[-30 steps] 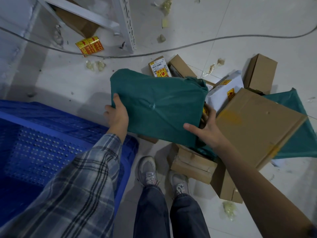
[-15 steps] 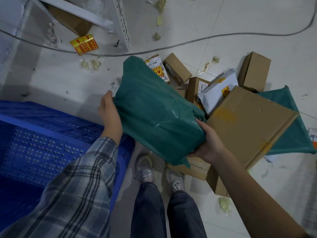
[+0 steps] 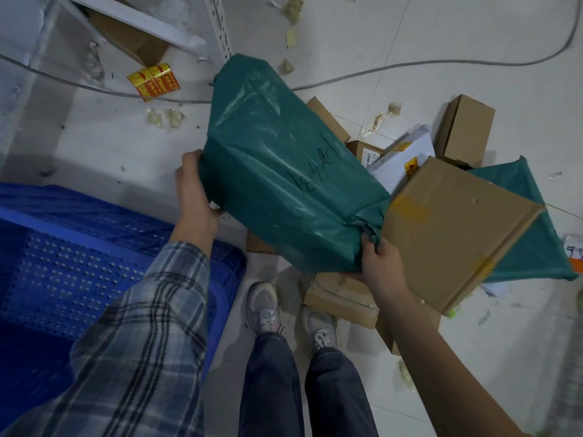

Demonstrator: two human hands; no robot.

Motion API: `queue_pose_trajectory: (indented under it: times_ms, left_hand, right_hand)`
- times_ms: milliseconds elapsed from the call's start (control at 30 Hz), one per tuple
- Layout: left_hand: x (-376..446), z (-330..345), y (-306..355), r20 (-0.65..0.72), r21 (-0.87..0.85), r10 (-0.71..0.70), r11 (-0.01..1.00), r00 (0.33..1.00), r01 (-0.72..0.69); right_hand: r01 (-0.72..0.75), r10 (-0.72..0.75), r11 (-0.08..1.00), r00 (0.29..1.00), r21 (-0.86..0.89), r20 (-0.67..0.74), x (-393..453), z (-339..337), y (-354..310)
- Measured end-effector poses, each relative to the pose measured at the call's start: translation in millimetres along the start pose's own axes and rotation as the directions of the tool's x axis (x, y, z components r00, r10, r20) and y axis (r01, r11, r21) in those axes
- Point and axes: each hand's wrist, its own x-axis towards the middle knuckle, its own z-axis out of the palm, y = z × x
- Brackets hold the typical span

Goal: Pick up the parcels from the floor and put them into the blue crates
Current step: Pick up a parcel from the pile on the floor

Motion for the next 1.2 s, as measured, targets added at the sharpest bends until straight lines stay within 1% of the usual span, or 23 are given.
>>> queue_pose_trajectory:
  times_ms: [33, 100, 167, 200, 267, 333, 367, 433, 500, 567, 600, 667, 733, 800, 867, 933, 1000, 1100, 1133, 1200]
  left_hand:
    - [-1, 1, -2, -0.002, -0.003, -0.010, 1.000, 1.000, 0.010]
    - [-6, 4, -7, -0.006, 0.019, -0.050, 0.999, 0.999, 0.050]
    - [-10, 10, -16, 0.019, 0.048, -0.104, 0.994, 0.994, 0.103]
    - [-16, 14, -22, 0.036, 0.080, -0.111, 0.991, 0.993, 0.108]
    - [-38, 24, -36, 0.039, 0.138, -0.042, 0.990, 0.998, 0.036]
    - [-59, 36, -47, 0.033, 0.141, 0.043, 0.989, 0.999, -0.047]
    - [-67, 43, -52, 0.036, 0.129, 0.030, 0.991, 0.999, -0.034]
    - [-74, 55, -51, 0.004, 0.123, -0.095, 0.988, 0.995, 0.094]
    - [-69, 62, -46, -0.044, 0.136, -0.230, 0.963, 0.972, 0.234]
    - [-68, 65, -38, -0.039, 0.206, -0.276, 0.938, 0.960, 0.278]
    - [-69, 68, -31, -0.016, 0.242, -0.298, 0.925, 0.954, 0.293]
    - [-69, 73, -18, 0.040, 0.274, -0.367, 0.898, 0.929, 0.343]
    - [-68, 78, -7, 0.053, 0.253, -0.388, 0.896, 0.920, 0.364]
    - [-72, 81, -4, 0.012, 0.176, -0.381, 0.911, 0.924, 0.373]
    - [-77, 77, -8, -0.012, 0.088, -0.431, 0.898, 0.902, 0.430]
    - [-83, 66, -18, 0.049, 0.029, -0.461, 0.888, 0.886, 0.460]
    - [-88, 52, -30, 0.109, -0.028, -0.479, 0.874, 0.871, 0.484]
    - [-92, 36, -45, 0.101, -0.087, -0.503, 0.855, 0.859, 0.511]
    - [-94, 32, -50, 0.098, -0.105, -0.507, 0.850, 0.856, 0.516]
    - [-96, 28, -60, 0.094, -0.131, -0.537, 0.828, 0.839, 0.545]
  right_hand:
    - [0.049, -0.052, 0.994, 0.998, -0.094, -0.032, 1, 0, 1]
    - [0.112, -0.130, 0.971, 0.989, -0.212, -0.070, 0, 3, 0]
    - [0.155, -0.185, 0.953, 0.978, -0.259, -0.097, 2, 10, 1]
    - [0.172, -0.211, 0.943, 0.971, -0.285, -0.110, 2, 14, 1]
    - [0.203, -0.269, 0.902, 0.955, -0.382, -0.128, 0, 20, -1]
    - [0.230, -0.322, 0.852, 0.939, -0.470, -0.123, -4, 24, -1]
    - [0.255, -0.353, 0.829, 0.929, -0.498, -0.113, -7, 25, 1]
    - [0.318, -0.417, 0.785, 0.906, -0.531, -0.075, -11, 27, 7]
    - [0.374, -0.483, 0.732, 0.874, -0.569, -0.047, -17, 28, 13]
    - [0.421, -0.558, 0.675, 0.829, -0.606, -0.045, -22, 25, 19]
    - [0.442, -0.593, 0.645, 0.804, -0.623, -0.044, -23, 24, 22]
    - [0.475, -0.627, 0.609, 0.779, -0.635, -0.019, -24, 19, 27]
    - [0.520, -0.662, 0.574, 0.749, -0.632, 0.016, -24, 16, 33]
    - [0.566, -0.706, 0.540, 0.708, -0.622, 0.031, -27, 18, 38]
    - [0.582, -0.737, 0.513, 0.676, -0.631, 0.025, -30, 22, 38]
    - [0.581, -0.747, 0.505, 0.665, -0.638, 0.015, -32, 24, 37]
    - [0.604, -0.761, 0.476, 0.647, -0.639, 0.045, -35, 22, 37]
    - [0.637, -0.789, 0.412, 0.607, -0.651, 0.095, -41, 19, 41]
    - [0.643, -0.795, 0.409, 0.600, -0.648, 0.093, -43, 18, 44]
    - [0.643, -0.801, 0.438, 0.597, -0.629, 0.052, -46, 16, 46]
